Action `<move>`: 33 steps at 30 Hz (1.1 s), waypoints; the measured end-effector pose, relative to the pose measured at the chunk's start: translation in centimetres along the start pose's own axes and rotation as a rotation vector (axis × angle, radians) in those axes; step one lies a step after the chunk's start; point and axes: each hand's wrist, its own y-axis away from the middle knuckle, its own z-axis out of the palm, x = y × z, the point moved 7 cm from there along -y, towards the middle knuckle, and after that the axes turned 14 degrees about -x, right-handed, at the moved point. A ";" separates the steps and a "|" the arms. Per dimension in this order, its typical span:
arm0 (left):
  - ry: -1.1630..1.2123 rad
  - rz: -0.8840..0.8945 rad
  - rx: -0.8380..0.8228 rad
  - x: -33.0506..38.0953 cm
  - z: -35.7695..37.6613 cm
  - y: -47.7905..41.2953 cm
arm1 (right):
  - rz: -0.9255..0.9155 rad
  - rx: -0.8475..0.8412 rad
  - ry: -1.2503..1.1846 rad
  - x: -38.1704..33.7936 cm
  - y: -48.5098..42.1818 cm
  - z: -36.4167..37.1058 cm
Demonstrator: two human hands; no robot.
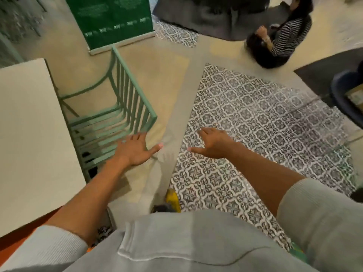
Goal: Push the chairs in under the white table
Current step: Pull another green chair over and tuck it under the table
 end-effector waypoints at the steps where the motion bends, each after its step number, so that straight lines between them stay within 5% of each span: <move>1: 0.019 -0.018 0.019 -0.4 -2.1 -0.9 | -0.009 0.017 0.024 0.3 -1.6 -2.7; 9: 0.146 -0.119 0.078 -3.1 -12.9 -8.1 | -0.190 0.121 0.143 0.4 -13.2 -17.5; 23: 0.442 -0.452 -0.086 -4.9 -24.2 -22.7 | -0.527 -0.036 0.328 3.9 -37.2 -35.3; 33: 0.692 -0.635 0.130 -8.4 -36.7 -29.4 | -0.729 0.031 0.611 -2.2 -50.6 -55.1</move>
